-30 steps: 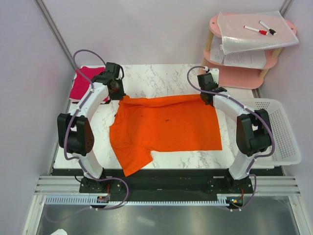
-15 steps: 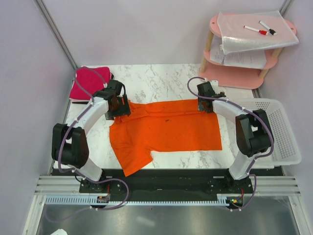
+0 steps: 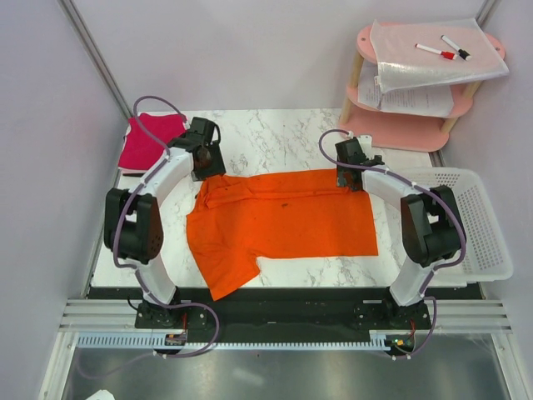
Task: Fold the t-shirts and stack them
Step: Fold the flattened tshirt in 1/3 of the way
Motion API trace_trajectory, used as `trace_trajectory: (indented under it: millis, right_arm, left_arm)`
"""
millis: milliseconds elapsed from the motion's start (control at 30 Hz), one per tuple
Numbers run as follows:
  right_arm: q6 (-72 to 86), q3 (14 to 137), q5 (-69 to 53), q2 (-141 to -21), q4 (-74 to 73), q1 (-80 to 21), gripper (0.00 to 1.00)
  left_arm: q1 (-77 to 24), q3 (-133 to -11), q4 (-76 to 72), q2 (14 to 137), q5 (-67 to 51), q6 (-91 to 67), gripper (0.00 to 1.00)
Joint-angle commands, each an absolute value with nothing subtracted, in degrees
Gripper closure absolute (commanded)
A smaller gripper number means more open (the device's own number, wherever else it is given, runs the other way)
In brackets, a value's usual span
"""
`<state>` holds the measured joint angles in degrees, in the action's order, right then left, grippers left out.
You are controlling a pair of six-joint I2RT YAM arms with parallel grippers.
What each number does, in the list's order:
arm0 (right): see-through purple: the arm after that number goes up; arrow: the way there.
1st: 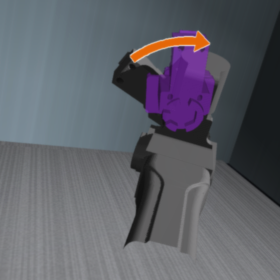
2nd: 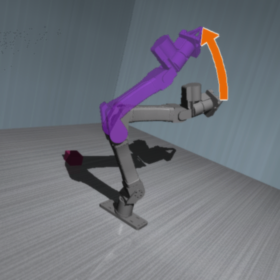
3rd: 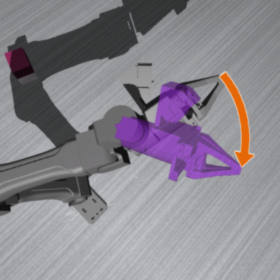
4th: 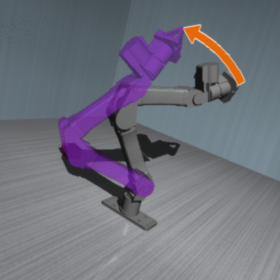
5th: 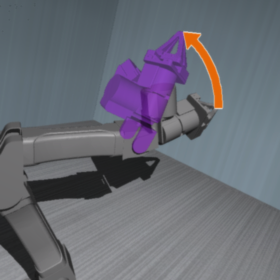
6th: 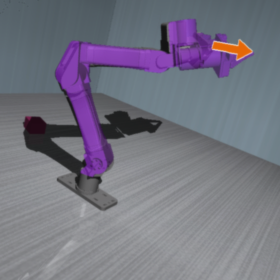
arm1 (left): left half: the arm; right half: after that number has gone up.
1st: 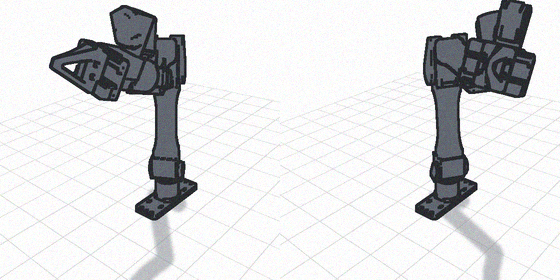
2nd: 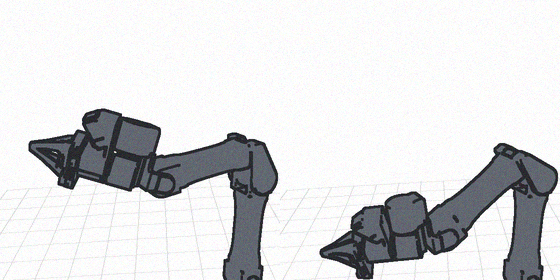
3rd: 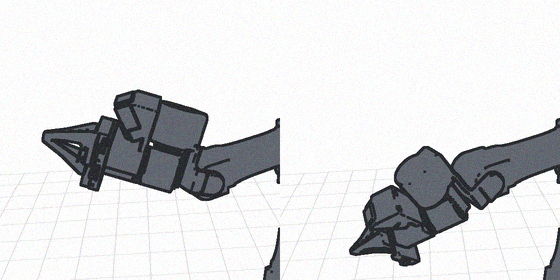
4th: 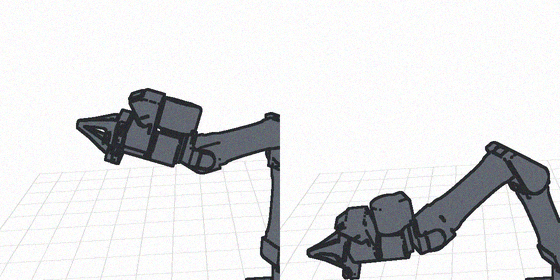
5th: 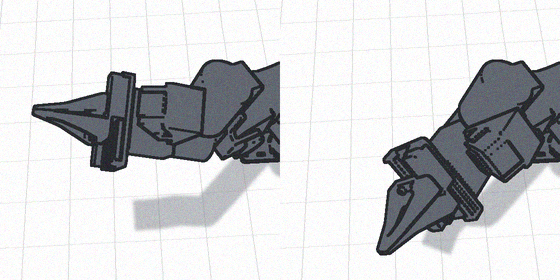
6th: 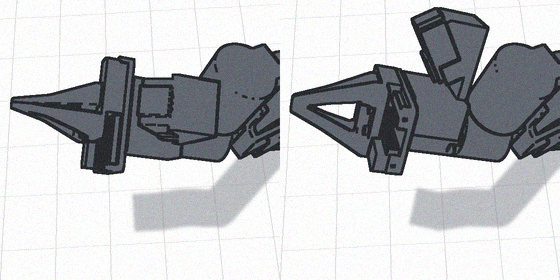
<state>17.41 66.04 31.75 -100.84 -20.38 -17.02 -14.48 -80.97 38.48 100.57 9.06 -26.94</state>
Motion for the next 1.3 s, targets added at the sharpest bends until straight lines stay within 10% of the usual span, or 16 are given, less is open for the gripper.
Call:
trace_trajectory:
  millis: [0, 500, 733, 1267]
  right_arm:
    - [18.4, 67.6, 32.4, -101.5, -19.9, -17.0, 0.12]
    - [18.9, 68.1, 31.9, -103.1, -20.0, -17.0, 0.13]
    - [18.6, 67.4, 32.2, -102.9, -19.9, -17.0, 0.13]
    - [20.5, 68.6, 32.6, -109.4, -18.0, -16.8, 0.2]
  left_arm:
    - [-14.4, -84.7, 37.8, 104.3, 10.2, -24.8, 0.39]
    - [-14.4, -74.5, 37.6, 103.3, 15.7, -25.9, 0.48]
    - [-14.4, -73.7, 36.0, 104.9, 17.4, -26.6, 0.76]
    - [-14.3, -74.2, 35.9, 105.6, 18.6, -26.3, 0.98]
